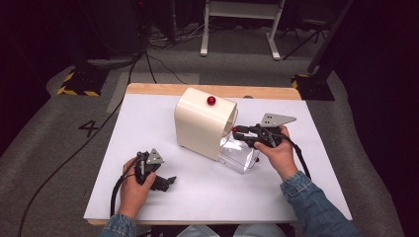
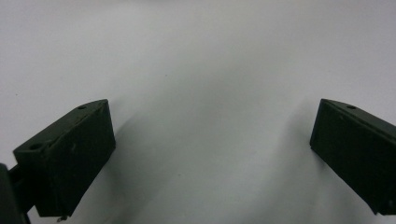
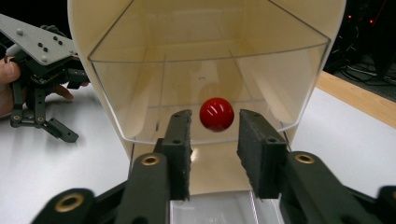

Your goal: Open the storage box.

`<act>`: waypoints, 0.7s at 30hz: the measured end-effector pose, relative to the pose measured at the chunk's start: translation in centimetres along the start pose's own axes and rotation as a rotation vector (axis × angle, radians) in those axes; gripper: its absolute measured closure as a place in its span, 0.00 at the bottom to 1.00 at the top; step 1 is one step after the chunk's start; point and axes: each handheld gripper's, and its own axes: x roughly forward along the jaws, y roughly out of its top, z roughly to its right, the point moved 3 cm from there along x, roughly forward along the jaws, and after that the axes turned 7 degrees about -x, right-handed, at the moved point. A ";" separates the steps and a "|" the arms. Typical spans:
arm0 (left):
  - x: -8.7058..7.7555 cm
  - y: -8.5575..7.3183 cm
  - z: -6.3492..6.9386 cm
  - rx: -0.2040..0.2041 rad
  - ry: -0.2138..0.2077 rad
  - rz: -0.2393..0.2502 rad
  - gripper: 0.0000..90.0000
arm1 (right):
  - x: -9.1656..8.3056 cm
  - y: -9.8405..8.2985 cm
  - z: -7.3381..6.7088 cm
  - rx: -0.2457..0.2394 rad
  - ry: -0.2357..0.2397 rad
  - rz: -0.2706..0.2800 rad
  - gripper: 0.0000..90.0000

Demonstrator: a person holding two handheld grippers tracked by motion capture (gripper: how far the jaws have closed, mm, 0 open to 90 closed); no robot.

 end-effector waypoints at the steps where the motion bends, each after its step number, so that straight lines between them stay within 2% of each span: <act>1: 0.0 0.0 0.0 0.000 0.000 0.000 0.00 | 0.1 0.0 0.0 -0.003 0.003 0.003 0.79; 3: 0.0 0.0 0.0 0.000 0.001 -0.002 0.00 | 0.1 0.0 0.0 -0.012 -0.007 -0.002 0.82; 13: 0.0 0.0 0.0 -0.001 0.000 -0.003 0.00 | -0.1 0.1 -0.1 -0.024 -0.014 -0.002 0.83; 21: 0.0 0.0 0.0 -0.002 0.000 -0.004 0.00 | -1.6 0.1 -0.4 -0.038 -0.029 -0.013 0.83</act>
